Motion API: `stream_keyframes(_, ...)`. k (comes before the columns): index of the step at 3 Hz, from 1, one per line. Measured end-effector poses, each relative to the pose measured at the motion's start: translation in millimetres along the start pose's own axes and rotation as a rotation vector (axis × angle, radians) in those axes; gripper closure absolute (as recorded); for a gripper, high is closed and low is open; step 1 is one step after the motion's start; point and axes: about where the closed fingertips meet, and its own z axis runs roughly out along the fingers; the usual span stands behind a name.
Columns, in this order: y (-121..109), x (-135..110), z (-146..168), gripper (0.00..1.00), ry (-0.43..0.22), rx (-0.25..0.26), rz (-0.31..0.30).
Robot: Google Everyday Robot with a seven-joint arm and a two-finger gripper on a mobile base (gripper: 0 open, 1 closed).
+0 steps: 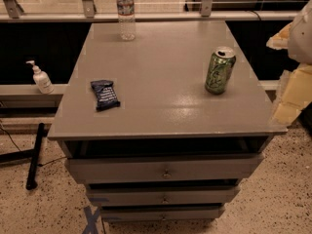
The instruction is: Move green can near water bottle
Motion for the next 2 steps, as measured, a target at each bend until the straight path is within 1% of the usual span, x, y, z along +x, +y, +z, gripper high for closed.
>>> stream_keyframes(1,0.0,0.0,0.0,0.00,0.000,0.000,0.000)
stream_keyframes(2,4.2,4.6,5.3,0.00,-0.040,0.013,0.049)
